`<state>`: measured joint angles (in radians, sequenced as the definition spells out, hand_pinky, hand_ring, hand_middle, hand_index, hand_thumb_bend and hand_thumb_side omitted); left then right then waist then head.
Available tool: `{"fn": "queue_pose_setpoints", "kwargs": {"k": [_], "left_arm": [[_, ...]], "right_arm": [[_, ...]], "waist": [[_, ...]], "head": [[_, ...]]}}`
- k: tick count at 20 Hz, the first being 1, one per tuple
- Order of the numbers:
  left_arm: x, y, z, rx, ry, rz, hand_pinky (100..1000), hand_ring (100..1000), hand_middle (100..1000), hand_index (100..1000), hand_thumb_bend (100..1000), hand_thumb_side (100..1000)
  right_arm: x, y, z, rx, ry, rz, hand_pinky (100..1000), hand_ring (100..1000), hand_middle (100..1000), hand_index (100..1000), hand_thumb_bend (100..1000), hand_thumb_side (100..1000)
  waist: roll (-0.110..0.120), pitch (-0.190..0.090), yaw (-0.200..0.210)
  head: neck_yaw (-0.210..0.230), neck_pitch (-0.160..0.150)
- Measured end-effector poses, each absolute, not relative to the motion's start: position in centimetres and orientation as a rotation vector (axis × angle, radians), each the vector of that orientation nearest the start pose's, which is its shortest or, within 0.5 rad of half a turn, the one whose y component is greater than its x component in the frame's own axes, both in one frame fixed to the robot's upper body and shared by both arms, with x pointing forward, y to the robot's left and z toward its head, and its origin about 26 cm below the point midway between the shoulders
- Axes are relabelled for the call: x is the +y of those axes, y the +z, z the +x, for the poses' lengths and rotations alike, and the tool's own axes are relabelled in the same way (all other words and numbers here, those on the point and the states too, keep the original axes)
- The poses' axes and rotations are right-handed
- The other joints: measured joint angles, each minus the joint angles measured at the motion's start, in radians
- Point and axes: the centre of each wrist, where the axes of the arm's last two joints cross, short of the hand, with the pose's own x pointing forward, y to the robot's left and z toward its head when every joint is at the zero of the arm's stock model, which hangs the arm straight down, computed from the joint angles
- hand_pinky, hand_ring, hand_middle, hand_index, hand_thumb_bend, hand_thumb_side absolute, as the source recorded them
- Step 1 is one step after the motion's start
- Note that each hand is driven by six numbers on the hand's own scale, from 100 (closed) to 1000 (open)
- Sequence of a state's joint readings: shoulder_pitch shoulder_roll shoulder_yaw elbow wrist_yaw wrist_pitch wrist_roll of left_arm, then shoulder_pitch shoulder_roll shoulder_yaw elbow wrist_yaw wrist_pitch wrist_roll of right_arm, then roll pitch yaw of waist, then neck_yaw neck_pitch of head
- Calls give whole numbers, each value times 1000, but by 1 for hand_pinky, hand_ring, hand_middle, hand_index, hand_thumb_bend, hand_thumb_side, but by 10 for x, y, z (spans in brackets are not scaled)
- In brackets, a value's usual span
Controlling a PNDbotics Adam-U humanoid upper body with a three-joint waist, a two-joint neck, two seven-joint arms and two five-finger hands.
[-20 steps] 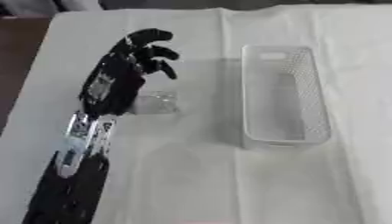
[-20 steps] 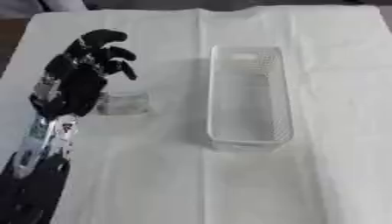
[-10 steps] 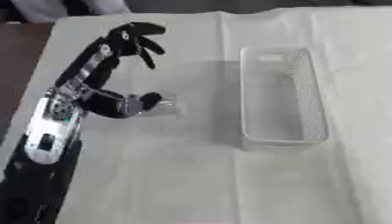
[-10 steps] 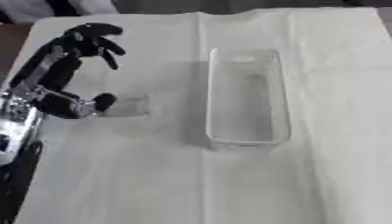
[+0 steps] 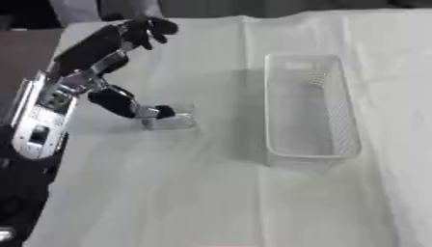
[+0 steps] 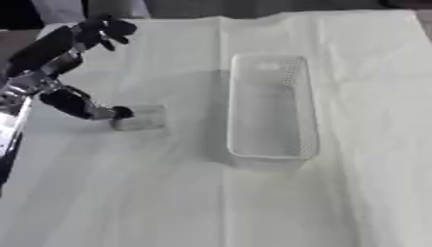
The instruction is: Pick up objects on the table and place them in the box.
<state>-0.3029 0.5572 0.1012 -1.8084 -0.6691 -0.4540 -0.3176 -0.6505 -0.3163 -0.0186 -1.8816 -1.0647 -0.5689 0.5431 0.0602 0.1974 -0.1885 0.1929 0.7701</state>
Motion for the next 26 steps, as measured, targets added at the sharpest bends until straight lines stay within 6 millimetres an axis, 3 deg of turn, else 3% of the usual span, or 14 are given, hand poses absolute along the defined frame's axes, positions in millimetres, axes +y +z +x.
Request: {"fn": "queue_pose_setpoints", "kwargs": {"k": [4,6,11,15,20,26], "left_arm": [[338,203,328,-1918,-1599,969,651,782,870,941,624,506],[338,201,331,-1869,-1654,979,656,786,884,946,577,592],[339,189,338,-1700,-1789,963,651,783,879,941,537,679],[339,182,340,-1623,-1853,935,562,733,814,869,522,637],[339,178,341,-1579,-1878,942,542,712,796,857,529,632],[341,172,346,-1532,-1892,946,540,702,789,858,504,688]], "right_arm": [[-229,283,338,2770,-303,-1317,822,889,938,935,100,870],[-229,283,338,2770,-304,-1317,822,889,938,934,100,875],[-228,281,338,2776,-306,-1320,822,890,938,933,100,877],[-227,280,338,2777,-303,-1322,821,890,938,931,100,877],[-226,280,339,2778,-300,-1322,821,890,938,930,100,877],[-227,278,339,2781,-298,-1323,820,889,937,922,100,877]], "waist": [[6,-2,-1],[6,-2,-3],[6,-2,-6],[6,-2,-7],[6,-2,-10],[6,-2,-13]], "head": [[0,0],[0,0],[0,0],[0,0],[0,0],[0,0]]}}
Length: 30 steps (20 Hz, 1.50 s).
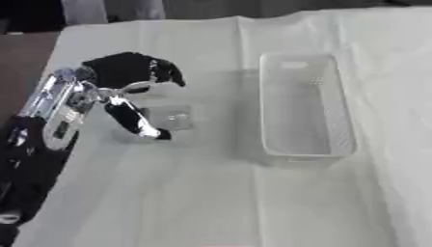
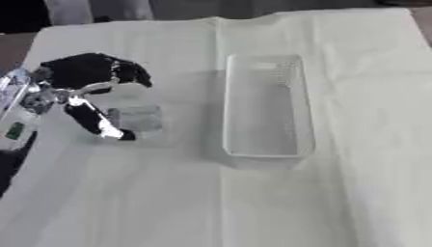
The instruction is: Pick up objects on the table and place them in the box.
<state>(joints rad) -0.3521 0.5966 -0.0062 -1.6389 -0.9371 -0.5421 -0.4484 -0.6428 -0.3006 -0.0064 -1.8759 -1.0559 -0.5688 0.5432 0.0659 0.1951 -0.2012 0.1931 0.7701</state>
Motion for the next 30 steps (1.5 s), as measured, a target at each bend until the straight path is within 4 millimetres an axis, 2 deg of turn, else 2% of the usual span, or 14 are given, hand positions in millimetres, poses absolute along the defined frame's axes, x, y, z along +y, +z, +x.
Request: {"fn": "queue_pose_setpoints", "kwargs": {"k": [1,4,5,7,8,9,17,30], "left_arm": [[343,170,347,-1519,-1894,944,528,696,784,857,463,710],[348,163,351,-1481,-1890,936,519,690,781,855,469,710],[350,160,353,-1470,-1887,935,447,604,747,847,476,716],[355,154,355,-1438,-1877,933,370,542,682,824,457,687],[358,151,355,-1427,-1865,934,389,555,702,834,464,701],[361,147,356,-1420,-1848,933,330,528,644,800,448,648],[378,119,361,-1398,-1733,927,323,538,648,792,441,665],[375,115,367,-1392,-1752,938,329,532,645,789,428,695]], "right_arm": [[-227,278,339,2781,-299,-1323,819,888,937,920,100,877],[-227,278,339,2781,-299,-1323,819,888,937,920,100,878],[-227,278,339,2782,-299,-1323,819,888,937,919,100,878],[-227,278,339,2782,-299,-1323,819,888,936,918,100,878],[-227,278,339,2782,-300,-1323,819,888,936,918,100,878],[-227,278,339,2783,-300,-1323,819,889,937,917,100,878],[-225,277,339,2782,-304,-1330,818,886,937,915,100,878],[-225,277,339,2782,-303,-1330,816,883,936,914,100,879]], "waist": [[0,0,0],[1,0,0],[1,0,0],[3,0,0],[3,0,0],[3,0,0],[5,-1,1],[5,-4,0]], "head": [[0,0],[0,0],[0,0],[0,0],[0,0],[0,0],[0,0],[0,0]]}}
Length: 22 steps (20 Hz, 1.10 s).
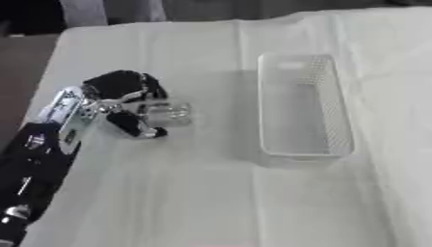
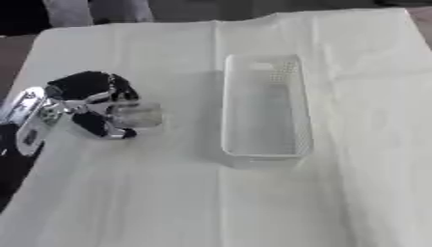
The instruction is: Pick up objects on the table and place them in the box.
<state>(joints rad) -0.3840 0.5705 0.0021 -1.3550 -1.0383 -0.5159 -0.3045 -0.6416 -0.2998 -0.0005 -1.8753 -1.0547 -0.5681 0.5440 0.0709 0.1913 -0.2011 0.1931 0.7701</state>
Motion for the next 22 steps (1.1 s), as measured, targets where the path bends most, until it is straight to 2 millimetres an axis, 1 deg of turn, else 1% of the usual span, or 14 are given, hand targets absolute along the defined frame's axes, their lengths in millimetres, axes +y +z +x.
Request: {"fn": "queue_pose_setpoints", "kwargs": {"k": [6,7,8,9,10,12,13,14,16,17,19,20,21,22], "left_arm": [[369,119,372,-1407,-1789,929,328,528,640,778,405,685],[368,119,372,-1411,-1797,926,322,523,630,766,428,646],[366,119,373,-1416,-1801,922,300,511,609,739,521,560],[363,120,374,-1428,-1806,917,271,490,571,708,572,492],[361,121,375,-1437,-1812,914,205,428,504,671,611,428],[356,122,377,-1455,-1817,910,112,338,451,633,581,382],[354,124,378,-1464,-1819,912,112,338,451,633,581,382],[351,124,378,-1470,-1820,914,106,330,439,615,495,364],[346,125,380,-1484,-1828,916,112,335,441,608,533,390],[343,124,380,-1487,-1835,916,112,334,440,609,513,382],[340,124,381,-1487,-1851,920,113,336,446,603,543,376],[339,124,382,-1486,-1859,921,116,338,462,602,470,294],[338,124,382,-1488,-1867,923,116,338,462,602,470,294],[337,125,382,-1490,-1872,925,122,343,479,611,201,246]], "right_arm": [[-225,277,339,2782,-303,-1331,816,881,933,913,100,878],[-225,277,339,2782,-303,-1331,816,881,933,913,100,878],[-225,277,339,2782,-303,-1331,816,881,932,912,100,878],[-225,277,339,2782,-303,-1331,816,881,932,912,100,878],[-225,277,339,2782,-304,-1331,815,881,932,912,100,878],[-224,276,339,2783,-303,-1333,815,880,932,912,100,878],[-224,276,339,2784,-301,-1333,815,880,932,912,100,878],[-223,275,339,2785,-300,-1334,814,879,931,911,100,878],[-223,275,339,2786,-301,-1336,813,879,931,911,100,878],[-223,275,339,2786,-301,-1336,813,879,931,911,100,878],[-223,274,339,2786,-301,-1336,813,878,930,911,100,878],[-223,274,339,2786,-301,-1336,812,877,929,910,100,877],[-223,274,339,2786,-301,-1336,812,877,929,910,100,877],[-223,274,339,2786,-301,-1335,810,876,928,909,100,878]], "waist": [[0,0,0],[0,0,0],[1,0,0],[1,-1,0],[2,-2,0],[4,-5,1],[4,-5,1],[4,-5,1],[4,-5,1],[4,-5,0],[4,-5,0],[4,-5,0],[4,-5,-1],[4,-5,-1]], "head": [[0,0],[0,0],[0,0],[0,0],[-1,0],[-1,0],[-1,0],[-1,0],[-1,0],[-1,0],[-1,0],[-3,0],[-5,0],[-8,0]]}}
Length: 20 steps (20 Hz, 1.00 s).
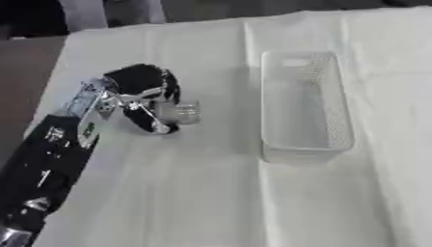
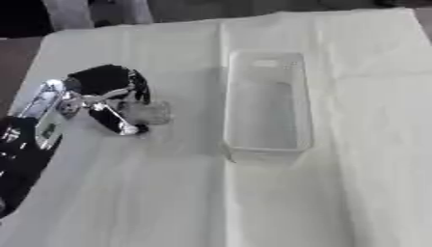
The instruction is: Pick up objects on the table and place them in the box.
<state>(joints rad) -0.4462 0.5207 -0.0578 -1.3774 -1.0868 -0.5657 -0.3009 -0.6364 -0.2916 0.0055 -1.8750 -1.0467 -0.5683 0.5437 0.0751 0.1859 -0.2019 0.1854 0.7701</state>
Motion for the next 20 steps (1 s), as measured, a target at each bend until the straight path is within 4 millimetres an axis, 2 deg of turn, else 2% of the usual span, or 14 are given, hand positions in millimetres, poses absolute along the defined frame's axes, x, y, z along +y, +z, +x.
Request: {"fn": "queue_pose_setpoints", "kwargs": {"k": [1,2,11,12,13,14,20], "left_arm": [[336,125,381,-1493,-1877,928,119,340,473,607,295,252],[335,124,381,-1494,-1882,929,131,350,490,617,100,245],[329,118,380,-1528,-1882,944,133,354,491,616,100,255],[329,118,379,-1535,-1878,947,100,302,422,557,100,248],[328,118,380,-1546,-1871,950,100,321,446,577,100,251],[329,119,379,-1556,-1862,954,100,222,339,495,100,244],[331,124,379,-1657,-1784,975,100,193,310,472,100,244]], "right_arm": [[-223,274,339,2787,-302,-1335,811,876,929,909,100,877],[-223,274,339,2787,-302,-1334,808,874,927,908,100,878],[-223,272,340,2799,-309,-1327,791,864,921,904,100,877],[-223,272,340,2801,-310,-1328,783,860,920,904,100,877],[-224,271,340,2804,-311,-1328,785,860,920,904,100,877],[-224,270,340,2808,-311,-1329,776,856,918,903,100,876],[-224,269,340,2816,-319,-1322,766,849,916,902,100,875]], "waist": [[1,0,0],[2,0,0],[7,0,-3],[8,0,-2],[8,0,-2],[8,0,-2],[8,0,-2]], "head": [[-1,0],[-1,0],[-2,0],[-2,0],[-2,0],[-2,0],[-10,0]]}}
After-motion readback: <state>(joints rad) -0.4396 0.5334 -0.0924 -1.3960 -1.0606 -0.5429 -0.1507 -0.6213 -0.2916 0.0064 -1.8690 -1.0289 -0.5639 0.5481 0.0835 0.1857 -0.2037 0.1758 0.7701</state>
